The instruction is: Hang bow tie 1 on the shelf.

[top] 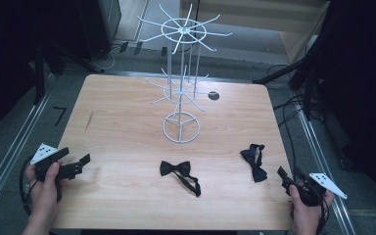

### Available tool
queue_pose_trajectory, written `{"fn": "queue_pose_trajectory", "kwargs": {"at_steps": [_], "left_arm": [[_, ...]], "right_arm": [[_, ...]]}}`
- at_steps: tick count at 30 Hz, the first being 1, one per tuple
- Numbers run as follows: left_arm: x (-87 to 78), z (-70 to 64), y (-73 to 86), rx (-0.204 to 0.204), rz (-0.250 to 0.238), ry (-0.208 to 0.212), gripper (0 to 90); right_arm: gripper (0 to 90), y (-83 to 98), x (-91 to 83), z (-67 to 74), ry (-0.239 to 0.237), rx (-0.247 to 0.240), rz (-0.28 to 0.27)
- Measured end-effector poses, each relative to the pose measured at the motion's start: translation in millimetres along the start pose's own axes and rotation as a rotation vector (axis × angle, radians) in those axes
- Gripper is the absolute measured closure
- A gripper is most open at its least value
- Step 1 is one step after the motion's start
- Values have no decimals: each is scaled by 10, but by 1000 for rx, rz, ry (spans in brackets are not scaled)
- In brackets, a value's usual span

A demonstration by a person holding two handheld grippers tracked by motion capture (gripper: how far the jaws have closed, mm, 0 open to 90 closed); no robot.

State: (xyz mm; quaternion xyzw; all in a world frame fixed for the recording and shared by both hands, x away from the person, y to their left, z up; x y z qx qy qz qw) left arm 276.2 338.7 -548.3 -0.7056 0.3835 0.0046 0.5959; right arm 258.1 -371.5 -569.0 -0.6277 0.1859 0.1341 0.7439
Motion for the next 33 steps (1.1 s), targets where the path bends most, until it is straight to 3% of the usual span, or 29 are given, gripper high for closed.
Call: {"fn": "queue_pose_trajectory", "kwargs": {"at_steps": [3, 6, 13, 18, 25, 29, 33], "left_arm": [[3, -4, 1, 0, 3, 2, 83], [7, -8, 1, 3, 5, 3, 83], [14, -12, 1, 3, 11, 6, 83], [21, -12, 1, 6, 13, 8, 83], [23, -15, 2, 11, 21, 7, 83], [24, -13, 2, 10, 20, 6, 83], [23, -13, 2, 10, 21, 7, 83]], "right_arm": [[341, -21, 22, 0, 13, 14, 9], [368, -57, 42, 32, 28, -4, 4], [406, -132, 82, 145, 7, 2, -8], [406, -160, 118, 280, -5, -18, -6], [406, -280, 202, 459, -23, -8, -21], [421, -367, 292, 634, -19, -15, -29], [423, -365, 391, 711, -9, -23, -1]]}}
Point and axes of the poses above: each handheld gripper's, and its own axes: x roughly forward along the jaws, y roughly out of its underside, z roughly to its left, the point moved 5 cm from there along x, roughly forward along the jaws, and after that the axes turned 14 degrees about y, right-handed, at the moved point
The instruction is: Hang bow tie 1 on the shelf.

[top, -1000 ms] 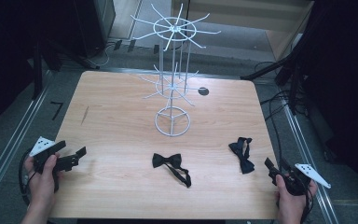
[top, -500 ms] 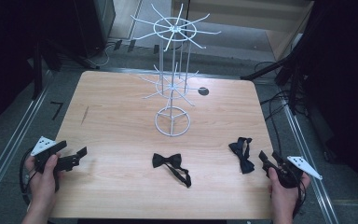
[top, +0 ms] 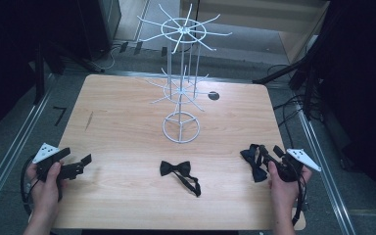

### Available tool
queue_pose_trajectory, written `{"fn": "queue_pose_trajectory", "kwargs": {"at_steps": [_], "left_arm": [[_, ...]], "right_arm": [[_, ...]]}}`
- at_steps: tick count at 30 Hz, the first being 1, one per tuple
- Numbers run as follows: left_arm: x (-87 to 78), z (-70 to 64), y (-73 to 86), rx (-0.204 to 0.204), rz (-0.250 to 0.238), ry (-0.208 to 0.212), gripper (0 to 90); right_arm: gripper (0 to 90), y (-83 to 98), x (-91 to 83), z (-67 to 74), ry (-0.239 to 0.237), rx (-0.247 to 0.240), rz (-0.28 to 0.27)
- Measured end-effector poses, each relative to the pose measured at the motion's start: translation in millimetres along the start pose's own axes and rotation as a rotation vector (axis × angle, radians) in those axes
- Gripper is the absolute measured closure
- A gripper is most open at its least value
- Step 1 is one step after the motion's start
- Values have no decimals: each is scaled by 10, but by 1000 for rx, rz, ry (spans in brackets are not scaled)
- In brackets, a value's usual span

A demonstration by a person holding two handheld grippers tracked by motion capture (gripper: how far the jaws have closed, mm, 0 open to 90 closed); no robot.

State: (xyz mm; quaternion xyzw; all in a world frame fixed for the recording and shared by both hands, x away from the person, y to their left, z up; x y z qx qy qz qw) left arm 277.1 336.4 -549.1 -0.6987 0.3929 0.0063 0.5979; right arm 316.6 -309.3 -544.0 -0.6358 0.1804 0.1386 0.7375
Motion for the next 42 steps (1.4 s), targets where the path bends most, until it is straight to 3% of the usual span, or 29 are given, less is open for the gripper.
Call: {"fn": "queue_pose_trajectory", "kwargs": {"at_steps": [6, 8, 12, 14, 16, 19, 25, 32, 39, 42], "left_arm": [[0, 1, 0, 0, 0, 1, 83], [-1, 1, 0, -1, -1, 1, 83], [0, 2, -1, -3, -3, 1, 83], [-1, 4, -1, -5, -3, 2, 83], [-1, 4, -1, -6, -3, 2, 83], [0, 4, -1, -6, -3, 3, 83], [-3, 7, -1, -8, -6, 4, 82], [-1, 6, -1, -9, -5, 4, 83], [0, 6, -1, -8, -4, 5, 83], [1, 6, -1, -9, -3, 5, 83]], "right_arm": [[469, 89, 77, 22, -3, -4, 77], [568, 154, 112, 3, -28, 39, 144], [644, 207, 127, -12, -35, 50, 186], [768, 207, 113, -32, -34, 63, 202], [807, 201, 102, -33, -34, 78, 204], [900, 204, 80, -44, -28, 61, 211], [885, 259, 115, -73, 49, -5, 226], [843, 329, 162, -122, 101, -17, 251], [828, 344, 165, -106, 108, -26, 254], [886, 347, 163, -97, 99, -36, 253]]}}
Point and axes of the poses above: each handheld gripper's, and its own axes: x roughly forward along the jaws, y roughly out of its underside, z roughly to its left, the point moved 5 cm from there along x, roughly forward along the jaws, and after that the axes turned 14 degrees about y, right-handed, at the moved point
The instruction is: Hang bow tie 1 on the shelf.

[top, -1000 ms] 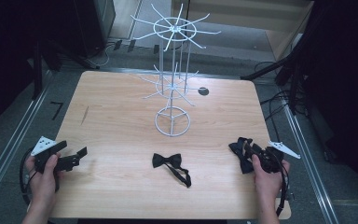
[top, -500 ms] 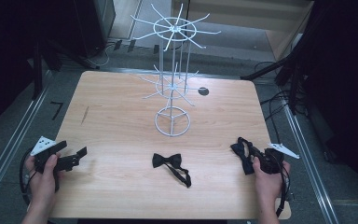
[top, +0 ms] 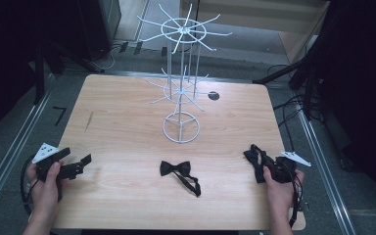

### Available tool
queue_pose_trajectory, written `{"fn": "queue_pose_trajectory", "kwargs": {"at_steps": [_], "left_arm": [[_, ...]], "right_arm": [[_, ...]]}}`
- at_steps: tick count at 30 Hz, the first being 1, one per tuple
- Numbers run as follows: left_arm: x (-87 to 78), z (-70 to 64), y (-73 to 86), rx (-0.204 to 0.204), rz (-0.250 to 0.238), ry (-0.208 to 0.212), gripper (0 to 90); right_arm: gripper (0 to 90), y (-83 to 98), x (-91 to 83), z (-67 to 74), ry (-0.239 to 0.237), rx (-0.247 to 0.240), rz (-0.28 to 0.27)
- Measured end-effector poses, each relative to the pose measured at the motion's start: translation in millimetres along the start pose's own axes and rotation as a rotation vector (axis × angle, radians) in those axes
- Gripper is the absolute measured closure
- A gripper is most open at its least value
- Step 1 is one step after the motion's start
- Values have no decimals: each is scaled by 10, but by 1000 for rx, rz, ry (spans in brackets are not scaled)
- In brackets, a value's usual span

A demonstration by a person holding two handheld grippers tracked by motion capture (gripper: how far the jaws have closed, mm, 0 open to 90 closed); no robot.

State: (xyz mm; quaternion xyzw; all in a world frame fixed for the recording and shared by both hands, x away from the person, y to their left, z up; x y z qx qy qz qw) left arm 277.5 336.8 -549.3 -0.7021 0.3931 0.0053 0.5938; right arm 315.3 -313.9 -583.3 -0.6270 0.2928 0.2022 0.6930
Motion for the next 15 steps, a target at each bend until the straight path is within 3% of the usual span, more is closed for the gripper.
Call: {"fn": "queue_pose_trajectory", "kwargs": {"at_steps": [6, 15], "left_arm": [[0, 0, 0, 0, -1, 1, 83], [0, 0, 0, 0, 0, 0, 83]], "right_arm": [[900, -24, -58, 37, 3, -35, -37], [900, -150, -265, 139, -15, -58, -178]]}}
Point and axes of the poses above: each handheld gripper's, and its own axes: x roughly forward along the jaws, y roughly out of its underside, z roughly to its left, the point moved 5 cm from there along x, roughly forward along the jaws, and after that the axes turned 14 degrees about y, right-handed, at the moved point
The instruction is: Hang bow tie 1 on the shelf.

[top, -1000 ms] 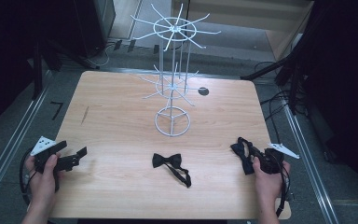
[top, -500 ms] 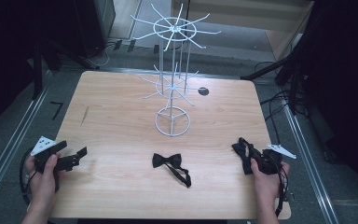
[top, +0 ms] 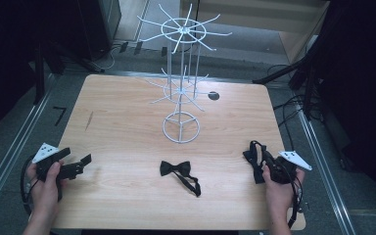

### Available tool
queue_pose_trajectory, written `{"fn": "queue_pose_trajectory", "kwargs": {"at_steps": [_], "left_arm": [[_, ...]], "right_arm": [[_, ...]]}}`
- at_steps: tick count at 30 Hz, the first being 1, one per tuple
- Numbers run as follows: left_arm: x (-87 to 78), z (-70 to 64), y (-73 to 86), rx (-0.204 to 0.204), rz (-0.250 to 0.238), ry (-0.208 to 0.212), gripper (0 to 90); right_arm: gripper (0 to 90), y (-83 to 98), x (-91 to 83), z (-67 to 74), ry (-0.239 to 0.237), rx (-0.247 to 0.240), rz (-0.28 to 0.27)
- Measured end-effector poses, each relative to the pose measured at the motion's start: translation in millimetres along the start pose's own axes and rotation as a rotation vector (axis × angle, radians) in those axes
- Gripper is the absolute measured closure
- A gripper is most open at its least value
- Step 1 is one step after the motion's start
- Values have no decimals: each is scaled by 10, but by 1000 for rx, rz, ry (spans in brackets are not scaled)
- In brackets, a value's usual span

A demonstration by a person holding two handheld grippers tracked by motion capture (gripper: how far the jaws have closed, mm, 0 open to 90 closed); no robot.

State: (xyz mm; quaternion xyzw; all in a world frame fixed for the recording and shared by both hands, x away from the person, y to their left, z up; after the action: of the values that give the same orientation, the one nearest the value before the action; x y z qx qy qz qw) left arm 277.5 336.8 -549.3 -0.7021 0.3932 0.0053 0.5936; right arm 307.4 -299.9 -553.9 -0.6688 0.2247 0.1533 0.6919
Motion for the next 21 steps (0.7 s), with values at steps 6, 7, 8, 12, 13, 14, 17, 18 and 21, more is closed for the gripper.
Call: {"fn": "queue_pose_trajectory", "kwargs": {"at_steps": [6, 7, 8, 12, 13, 14, 17, 18, 21], "left_arm": [[1, -1, 0, 2, 0, 1, 82], [1, -1, 0, 2, 1, 1, 83], [1, -2, 0, 2, 1, 0, 83], [0, -2, 0, 3, 1, 0, 83], [0, -1, 1, 3, 2, 0, 83], [0, -2, 0, 3, 2, 0, 83], [0, -2, 0, 3, 1, 0, 83], [0, -2, 0, 3, 2, 0, 83], [1, -2, 0, 3, 2, 0, 83]], "right_arm": [[900, -93, -119, 93, -7, -31, -61], [900, -107, -138, 114, -10, -35, -71], [900, -121, -155, 134, -12, -40, -81], [900, -168, -219, 200, -28, -53, -109], [900, -179, -235, 217, -34, -52, -112], [900, -193, -250, 234, -37, -53, -121], [900, -242, -316, 312, -63, -63, -145], [900, -242, -316, 312, -63, -63, -145], [900, -267, -355, 378, -76, -77, -159]]}}
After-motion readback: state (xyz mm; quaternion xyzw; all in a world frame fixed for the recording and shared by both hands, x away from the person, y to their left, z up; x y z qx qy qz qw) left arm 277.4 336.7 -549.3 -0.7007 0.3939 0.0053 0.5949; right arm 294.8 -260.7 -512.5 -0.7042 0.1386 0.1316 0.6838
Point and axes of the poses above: each handheld gripper's, and its own axes: x roughly forward along the jaws, y roughly out of its underside, z roughly to its left, the point moved 5 cm from there along x, roughly forward along the jaws, and after that the axes turned 14 degrees about y, right-handed, at the moved point
